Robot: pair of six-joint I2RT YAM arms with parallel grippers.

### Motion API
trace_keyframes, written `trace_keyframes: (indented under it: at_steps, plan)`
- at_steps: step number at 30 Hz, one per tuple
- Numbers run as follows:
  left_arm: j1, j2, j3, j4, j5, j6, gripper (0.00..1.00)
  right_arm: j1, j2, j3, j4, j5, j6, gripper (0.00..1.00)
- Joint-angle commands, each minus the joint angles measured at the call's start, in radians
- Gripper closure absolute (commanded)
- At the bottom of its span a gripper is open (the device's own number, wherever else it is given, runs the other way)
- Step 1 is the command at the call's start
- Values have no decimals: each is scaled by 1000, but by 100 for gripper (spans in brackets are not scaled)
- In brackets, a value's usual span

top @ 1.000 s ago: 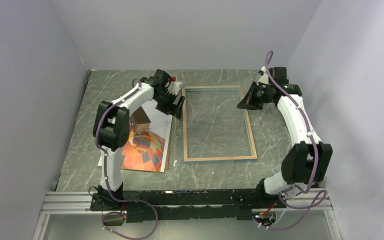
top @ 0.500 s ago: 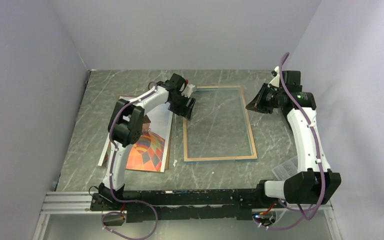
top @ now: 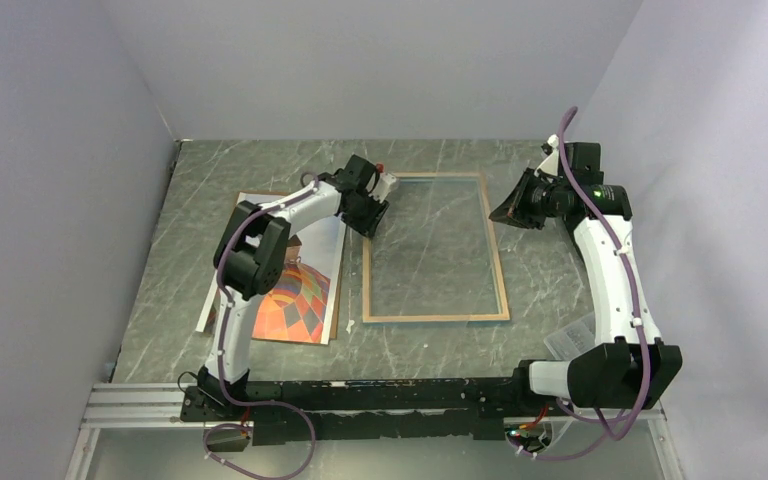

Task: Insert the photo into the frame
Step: Adjust the photo frame at the center of the board.

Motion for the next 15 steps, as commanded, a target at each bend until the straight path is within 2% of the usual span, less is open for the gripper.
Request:
trace_keyframes:
  at_steps: [1, 11, 15]
  plan:
    - [2, -21, -125, -38, -142, 136, 59, 1, -37, -27, 61, -49, 29, 100]
    - [31, -111, -270, -17, -227, 208, 62, 38, -48, -60, 127, -101, 78, 100]
    - [61, -134, -315, -7, -244, 219, 63, 92, -44, -64, 151, -101, 93, 100]
